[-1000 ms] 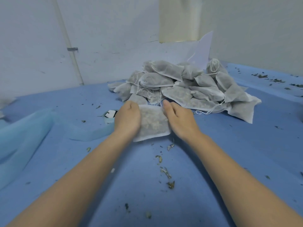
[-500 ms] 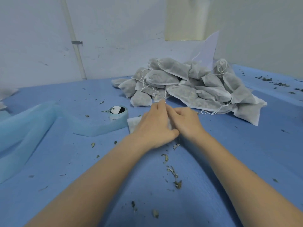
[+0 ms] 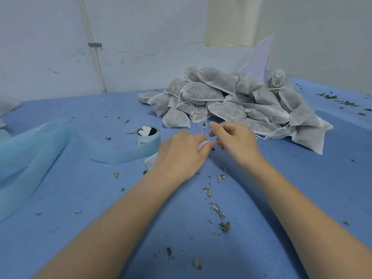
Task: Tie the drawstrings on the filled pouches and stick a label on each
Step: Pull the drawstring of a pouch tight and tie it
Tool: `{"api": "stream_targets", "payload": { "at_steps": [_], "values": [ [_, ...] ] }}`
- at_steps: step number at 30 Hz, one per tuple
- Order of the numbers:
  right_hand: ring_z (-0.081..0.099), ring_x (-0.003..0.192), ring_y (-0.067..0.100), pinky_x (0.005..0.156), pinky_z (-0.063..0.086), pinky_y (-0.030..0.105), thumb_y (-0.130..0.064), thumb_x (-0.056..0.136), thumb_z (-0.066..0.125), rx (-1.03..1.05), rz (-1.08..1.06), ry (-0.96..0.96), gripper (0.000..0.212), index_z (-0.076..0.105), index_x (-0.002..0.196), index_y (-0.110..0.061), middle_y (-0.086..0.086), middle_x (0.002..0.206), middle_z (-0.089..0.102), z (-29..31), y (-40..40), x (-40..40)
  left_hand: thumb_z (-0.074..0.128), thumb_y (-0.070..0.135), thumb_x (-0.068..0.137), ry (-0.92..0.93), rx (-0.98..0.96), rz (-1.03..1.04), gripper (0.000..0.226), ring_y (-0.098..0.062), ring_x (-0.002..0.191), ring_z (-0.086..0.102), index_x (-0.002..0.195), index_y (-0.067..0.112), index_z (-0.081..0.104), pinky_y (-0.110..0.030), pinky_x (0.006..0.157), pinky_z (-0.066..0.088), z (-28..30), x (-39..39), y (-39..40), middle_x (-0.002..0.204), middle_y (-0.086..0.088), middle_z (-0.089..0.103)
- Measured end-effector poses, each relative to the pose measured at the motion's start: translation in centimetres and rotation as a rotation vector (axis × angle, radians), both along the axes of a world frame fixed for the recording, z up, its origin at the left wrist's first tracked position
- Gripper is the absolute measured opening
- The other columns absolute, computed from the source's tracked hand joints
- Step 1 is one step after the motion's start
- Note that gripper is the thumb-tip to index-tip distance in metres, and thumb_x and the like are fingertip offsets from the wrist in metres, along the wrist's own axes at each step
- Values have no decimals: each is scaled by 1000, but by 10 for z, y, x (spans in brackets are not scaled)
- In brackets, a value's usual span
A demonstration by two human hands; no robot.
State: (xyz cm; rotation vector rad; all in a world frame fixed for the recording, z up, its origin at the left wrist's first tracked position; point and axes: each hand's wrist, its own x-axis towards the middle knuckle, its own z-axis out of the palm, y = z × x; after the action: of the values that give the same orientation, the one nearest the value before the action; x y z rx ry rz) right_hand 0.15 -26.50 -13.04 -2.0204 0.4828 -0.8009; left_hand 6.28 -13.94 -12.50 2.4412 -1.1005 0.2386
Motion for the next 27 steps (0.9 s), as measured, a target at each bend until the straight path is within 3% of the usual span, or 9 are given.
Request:
{"api": "stream_targets", "payload": {
  "at_steps": [3,5,9,12,15,18,21,25,27],
  "values": [
    [55,59,7,67,44,24,-38,91,60,47,20,-32,24,64,72,-23,-2,63,61,0,5,3,37,28,97,30,-46,-147,25,-25,96,52,98,11,56,-34,80,38,-1,-3,-3,104,-7,56],
    [55,56,7,63,43,21,-37,90,62,52,23,-48,21,63,76,-22,0,60,61,-1,7,5,36,21,95,106,-70,-195,14,-24,84,49,89,14,46,-34,71,37,-1,-6,-4,94,-5,57],
    [51,54,14,55,37,14,-32,88,65,-26,-75,-82,14,58,78,-26,0,49,51,1,3,4,34,28,95,92,-115,-192,20,-23,79,51,86,15,47,-33,63,34,-2,-5,-2,78,3,53],
    [54,50,5,53,36,7,-33,87,68,-10,-111,-82,12,59,82,-28,-9,46,49,4,1,2,30,32,99,25,-94,-171,29,-24,75,48,76,17,40,-34,58,28,-1,-2,0,73,4,48],
    [47,41,1,45,33,9,-49,88,61,12,-67,56,38,64,59,-25,-10,40,49,7,4,1,32,28,99,93,-129,-147,24,-26,87,53,91,14,49,-39,71,40,0,4,2,89,-2,60],
    [31,36,8,38,25,16,-42,91,55,271,40,164,49,59,49,-17,-8,38,41,11,6,-4,36,19,98,174,-227,-159,15,-23,88,56,95,16,51,-41,81,45,0,6,3,94,-1,63],
    [15,40,9,34,12,18,-29,89,45,701,244,172,33,52,61,-13,-8,43,25,15,3,-6,41,16,96,276,-381,-176,13,-11,71,54,91,22,51,-30,70,45,-1,5,3,82,9,62],
    [12,37,6,32,9,17,-14,73,42,1080,394,-12,10,51,73,-11,-9,42,23,15,5,-4,49,16,95,449,-540,-158,13,-8,63,52,86,25,53,-26,65,44,0,5,3,75,13,63],
    [11,40,7,35,9,16,-9,69,44,1193,431,-130,15,54,81,-8,-9,43,26,12,11,-2,53,14,93,517,-623,-151,12,-8,63,53,84,22,55,-27,65,45,0,5,4,77,11,65]
  ]
}}
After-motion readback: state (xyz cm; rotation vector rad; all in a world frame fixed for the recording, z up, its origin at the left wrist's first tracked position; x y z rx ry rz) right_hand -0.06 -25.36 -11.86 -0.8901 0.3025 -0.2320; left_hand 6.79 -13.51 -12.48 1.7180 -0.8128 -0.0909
